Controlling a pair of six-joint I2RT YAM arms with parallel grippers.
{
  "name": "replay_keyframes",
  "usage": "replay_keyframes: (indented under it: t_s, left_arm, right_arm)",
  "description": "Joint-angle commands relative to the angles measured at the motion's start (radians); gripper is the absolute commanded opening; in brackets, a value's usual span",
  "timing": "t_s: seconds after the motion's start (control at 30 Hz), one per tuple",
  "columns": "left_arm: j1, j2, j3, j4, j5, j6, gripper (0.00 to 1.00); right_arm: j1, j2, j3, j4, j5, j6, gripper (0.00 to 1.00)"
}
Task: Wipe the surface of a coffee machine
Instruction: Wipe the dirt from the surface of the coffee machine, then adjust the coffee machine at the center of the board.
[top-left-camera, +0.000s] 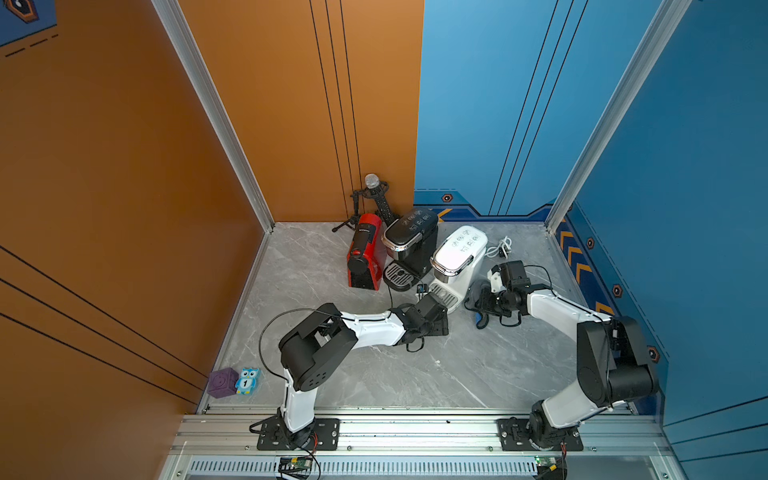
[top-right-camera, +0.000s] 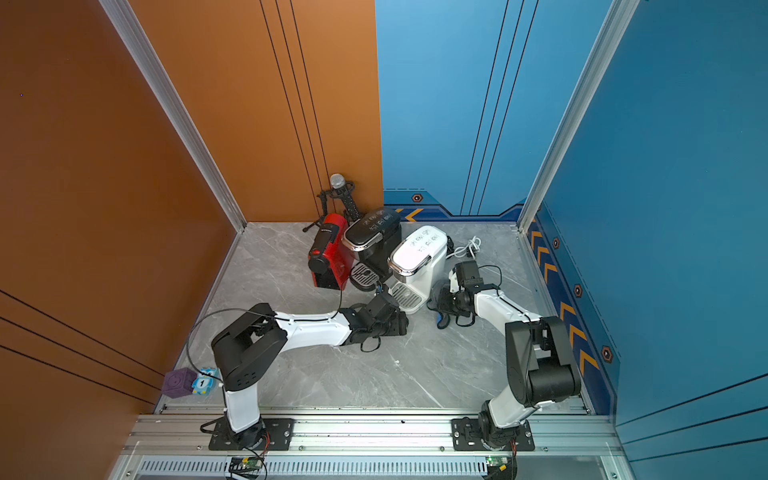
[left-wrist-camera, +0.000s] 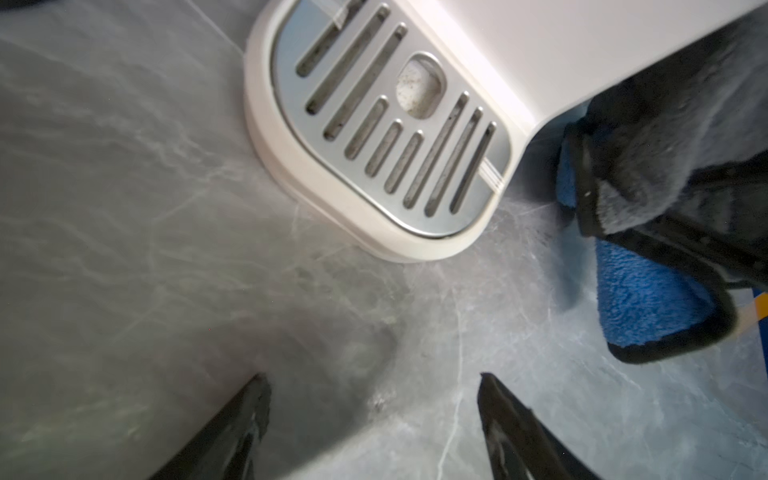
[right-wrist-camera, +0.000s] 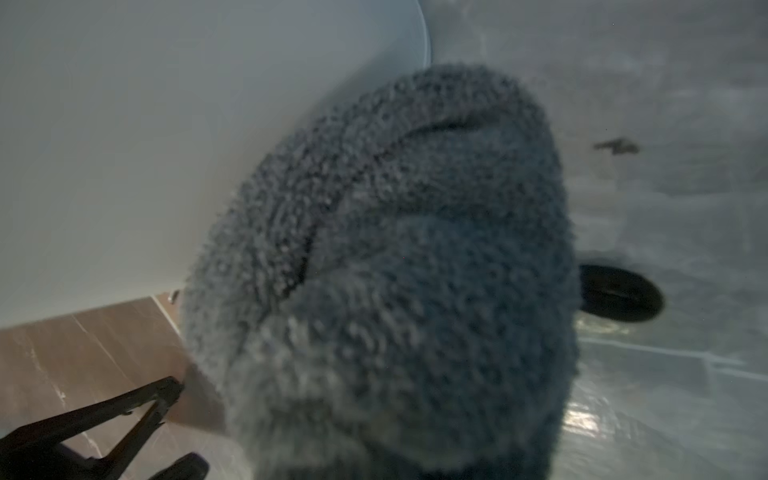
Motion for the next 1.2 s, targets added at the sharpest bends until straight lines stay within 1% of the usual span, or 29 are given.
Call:
replay_keyframes:
  t_s: [0.0, 0.1, 0.23, 0.37, 0.47, 0.5, 0.6, 0.7, 0.8, 0.9, 0.97, 1.07, 1.17]
  left_arm:
    - [0.024, -0.024, -0.098, -0.062, -0.028, -0.015, 0.8]
    - [0.034, -0.077, -0.176, -0.026, -0.053, -0.033, 0.8]
    - [0.036, -0.144, -0.248, -0.004, -0.1, -0.044, 0.8]
    - [0.037, -0.203, -0.318, 0.036, -0.146, -0.066, 0.8]
    - [0.036, -0.234, -0.333, 0.039, -0.148, -0.059, 0.8]
    - [0.035, -0.245, -0.341, 0.038, -0.156, -0.059, 0.8]
    - [0.034, -0.259, -0.36, 0.041, -0.183, -0.07, 0.81]
    - [0.037, -0.252, -0.353, 0.042, -0.171, -0.069, 0.8]
    - [0.029, -0.256, -0.348, 0.041, -0.165, -0.065, 0.8]
    - [0.025, -0.27, -0.358, 0.04, -0.175, -0.069, 0.8]
    - [0.026, -0.283, -0.368, 0.041, -0.18, -0.071, 0.8]
    - [0.025, -0.295, -0.377, 0.04, -0.186, -0.074, 0.8]
    - [0.025, -0.298, -0.375, 0.041, -0.187, -0.07, 0.8]
  right_arm:
    - [0.067, -0.04, 0.012, 0.054, 0.014, 0.02, 0.09]
    - [0.154, -0.089, 0.029, 0.02, 0.05, 0.032, 0.09]
    - [0.249, -0.169, -0.004, 0.054, 0.083, 0.118, 0.09]
    - [0.316, -0.163, -0.087, 0.225, 0.124, 0.26, 0.09]
    - [0.352, -0.176, -0.156, 0.339, 0.196, 0.35, 0.08]
    - [0.362, -0.172, -0.186, 0.403, 0.201, 0.385, 0.08]
    - [0.405, -0.106, -0.244, 0.641, 0.222, 0.478, 0.08]
    - [0.444, 0.011, -0.238, 0.813, 0.262, 0.515, 0.08]
    - [0.451, 0.103, -0.222, 0.924, 0.303, 0.573, 0.08]
    - [0.454, 0.153, -0.203, 0.969, 0.353, 0.613, 0.08]
    - [0.454, 0.175, -0.192, 0.967, 0.397, 0.651, 0.08]
    - [0.455, 0.204, -0.191, 1.012, 0.42, 0.693, 0.08]
    - [0.459, 0.195, -0.19, 0.968, 0.47, 0.728, 0.09]
